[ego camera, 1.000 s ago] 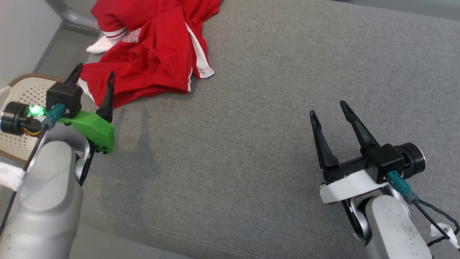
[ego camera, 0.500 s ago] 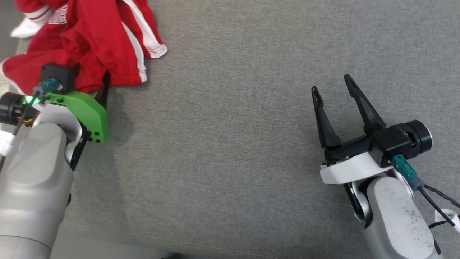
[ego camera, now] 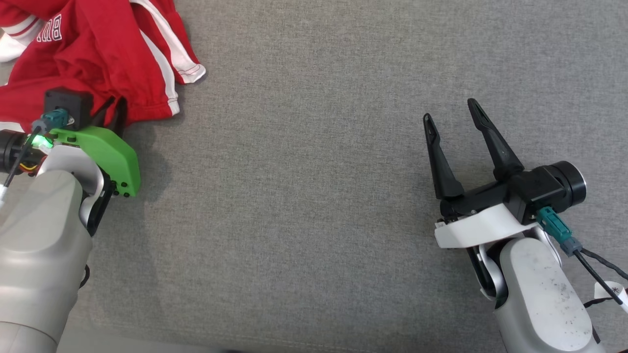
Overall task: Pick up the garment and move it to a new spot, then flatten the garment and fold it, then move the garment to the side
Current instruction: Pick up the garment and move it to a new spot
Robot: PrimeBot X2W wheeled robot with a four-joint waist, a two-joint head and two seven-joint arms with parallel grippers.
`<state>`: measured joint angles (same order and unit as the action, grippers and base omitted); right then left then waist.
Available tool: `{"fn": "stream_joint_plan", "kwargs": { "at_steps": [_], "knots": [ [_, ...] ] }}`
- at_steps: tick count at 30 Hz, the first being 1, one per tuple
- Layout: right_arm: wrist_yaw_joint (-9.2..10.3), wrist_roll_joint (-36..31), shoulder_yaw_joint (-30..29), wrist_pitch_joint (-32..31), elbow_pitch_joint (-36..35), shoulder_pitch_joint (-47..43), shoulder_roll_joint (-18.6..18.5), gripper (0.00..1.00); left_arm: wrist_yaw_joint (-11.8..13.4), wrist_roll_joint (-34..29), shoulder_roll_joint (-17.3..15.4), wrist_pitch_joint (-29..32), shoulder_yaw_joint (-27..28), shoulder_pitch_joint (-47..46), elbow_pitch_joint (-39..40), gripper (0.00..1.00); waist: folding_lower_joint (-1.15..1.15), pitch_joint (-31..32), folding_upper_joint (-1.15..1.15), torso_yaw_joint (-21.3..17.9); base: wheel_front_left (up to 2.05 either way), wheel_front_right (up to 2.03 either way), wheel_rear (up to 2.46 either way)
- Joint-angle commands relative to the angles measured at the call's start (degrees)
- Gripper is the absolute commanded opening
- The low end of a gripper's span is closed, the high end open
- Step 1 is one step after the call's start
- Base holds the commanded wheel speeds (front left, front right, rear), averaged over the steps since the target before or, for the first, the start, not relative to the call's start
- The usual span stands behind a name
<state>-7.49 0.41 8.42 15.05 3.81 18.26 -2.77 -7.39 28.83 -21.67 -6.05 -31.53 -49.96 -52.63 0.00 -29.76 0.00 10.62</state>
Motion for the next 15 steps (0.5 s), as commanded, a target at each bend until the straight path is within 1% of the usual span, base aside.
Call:
{"fn": "stream_joint_plan", "kwargs": {
  "at_steps": [1, 9, 15],
  "knots": [
    [0.0, 0.7, -0.1, 0.2, 0.1, 0.6, -0.2, 1.0, -0.1, 0.7, -0.9, -0.4, -0.5, 1.3, -0.4, 0.0, 0.0, 0.6, 0.0, -0.2, 0.0, 0.0, 0.0],
    [0.0, 2.4, -0.5, 0.2, 0.4, -0.1, -0.2, 1.0, -0.1, 3.3, -3.8, -2.9, -2.6, 2.2, 2.8, 0.0, 0.0, 3.1, 0.0, -0.4, 0.0, 0.0, 0.0],
    [0.0, 4.1, -0.7, 0.2, 0.8, -0.9, -0.2, 1.0, -0.1, 3.0, -6.8, -4.4, -3.4, 2.4, 6.6, 0.0, 0.0, 6.2, 0.0, -0.6, 0.0, 0.0, 0.0]
  ]
}}
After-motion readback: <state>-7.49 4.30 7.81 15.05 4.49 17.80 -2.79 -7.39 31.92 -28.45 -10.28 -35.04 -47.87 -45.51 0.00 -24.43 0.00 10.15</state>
